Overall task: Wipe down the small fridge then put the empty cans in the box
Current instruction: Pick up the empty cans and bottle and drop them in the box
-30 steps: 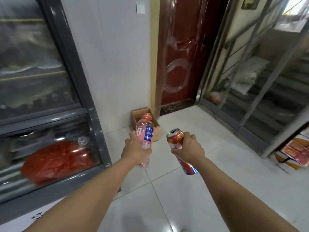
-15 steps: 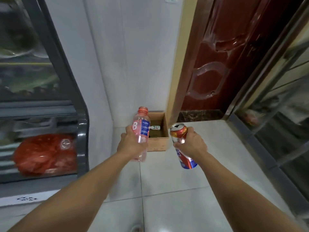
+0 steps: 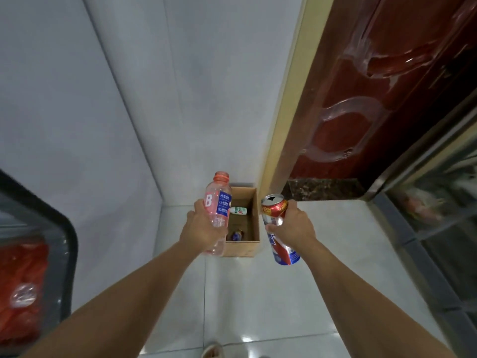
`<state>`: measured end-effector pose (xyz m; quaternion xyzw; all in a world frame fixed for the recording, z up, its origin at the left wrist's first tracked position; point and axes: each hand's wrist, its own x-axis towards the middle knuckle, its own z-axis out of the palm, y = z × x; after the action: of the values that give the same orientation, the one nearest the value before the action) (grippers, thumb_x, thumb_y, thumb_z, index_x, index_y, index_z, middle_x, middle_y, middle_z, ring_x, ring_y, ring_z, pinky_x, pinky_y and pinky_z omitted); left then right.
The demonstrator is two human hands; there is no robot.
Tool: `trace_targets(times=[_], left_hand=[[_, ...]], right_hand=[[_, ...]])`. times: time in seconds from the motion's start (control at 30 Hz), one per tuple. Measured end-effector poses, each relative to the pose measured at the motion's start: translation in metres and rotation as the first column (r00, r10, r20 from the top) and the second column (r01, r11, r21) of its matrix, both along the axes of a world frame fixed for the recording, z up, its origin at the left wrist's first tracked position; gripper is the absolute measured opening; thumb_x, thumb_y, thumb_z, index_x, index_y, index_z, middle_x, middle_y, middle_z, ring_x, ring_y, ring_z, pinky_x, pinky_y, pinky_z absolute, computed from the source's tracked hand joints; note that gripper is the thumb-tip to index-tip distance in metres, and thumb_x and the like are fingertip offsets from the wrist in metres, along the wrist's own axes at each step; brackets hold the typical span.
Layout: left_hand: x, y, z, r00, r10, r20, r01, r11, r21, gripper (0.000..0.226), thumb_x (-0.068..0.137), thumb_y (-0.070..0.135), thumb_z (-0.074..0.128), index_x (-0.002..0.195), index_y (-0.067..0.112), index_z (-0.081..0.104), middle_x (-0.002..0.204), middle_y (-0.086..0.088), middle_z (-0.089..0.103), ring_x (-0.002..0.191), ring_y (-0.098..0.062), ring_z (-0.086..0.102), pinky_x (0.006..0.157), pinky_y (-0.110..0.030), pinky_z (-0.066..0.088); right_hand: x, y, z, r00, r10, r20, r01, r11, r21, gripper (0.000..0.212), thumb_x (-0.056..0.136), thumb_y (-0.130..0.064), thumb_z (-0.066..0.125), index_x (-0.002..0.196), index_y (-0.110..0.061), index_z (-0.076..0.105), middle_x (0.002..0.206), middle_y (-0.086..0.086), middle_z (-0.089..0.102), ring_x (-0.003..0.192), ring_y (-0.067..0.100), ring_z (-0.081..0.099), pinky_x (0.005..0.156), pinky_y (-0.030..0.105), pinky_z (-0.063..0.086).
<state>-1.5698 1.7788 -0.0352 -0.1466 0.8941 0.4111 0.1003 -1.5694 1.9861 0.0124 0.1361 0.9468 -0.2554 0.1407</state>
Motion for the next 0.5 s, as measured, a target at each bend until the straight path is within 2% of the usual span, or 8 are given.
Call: trace_targets(times=[0.13, 0.4, 0.5], left_hand=[[-0.054, 0.016, -0.024, 1.000, 0.005, 0.012, -0.004, 0.997, -0.078, 0.078, 0.071, 0.041, 0.077, 0.130, 0.014, 0.034, 0.116, -0.005, 0.056, 0.097, -0.022, 0.061, 0.083, -0.036, 0.055], [-0.159, 0.050, -0.098, 0.959, 0.175, 0.221, -0.159, 0.983, -0.090, 0.081, 0.067, 0.036, 0.078, 0.129, 0.018, 0.030, 0.114, -0.010, 0.055, 0.095, -0.029, 0.062, 0.080, -0.045, 0.056], [-0.186, 0.065, -0.135, 0.937, 0.202, 0.285, -0.184, 0.979, -0.090, 0.081, 0.067, 0.036, 0.077, 0.130, 0.019, 0.029, 0.117, -0.010, 0.054, 0.097, -0.028, 0.061, 0.080, -0.043, 0.056]], right_hand=[[-0.071, 0.012, -0.030, 0.999, 0.007, 0.048, -0.006, 1.000, -0.017, 0.066, 0.077, -0.035, 0.074, 0.128, -0.017, 0.038, 0.124, 0.005, 0.058, 0.109, 0.025, 0.059, 0.094, 0.036, 0.047], [-0.214, 0.035, -0.127, 0.983, 0.104, 0.154, -0.081, 0.985, -0.151, 0.066, 0.078, -0.030, 0.074, 0.129, -0.013, 0.035, 0.129, 0.008, 0.055, 0.116, 0.029, 0.056, 0.100, 0.039, 0.045], [-0.250, 0.042, -0.168, 0.973, 0.118, 0.198, -0.082, 0.981, -0.177, 0.069, 0.078, -0.029, 0.074, 0.130, -0.010, 0.034, 0.129, 0.011, 0.054, 0.116, 0.029, 0.056, 0.099, 0.039, 0.046]])
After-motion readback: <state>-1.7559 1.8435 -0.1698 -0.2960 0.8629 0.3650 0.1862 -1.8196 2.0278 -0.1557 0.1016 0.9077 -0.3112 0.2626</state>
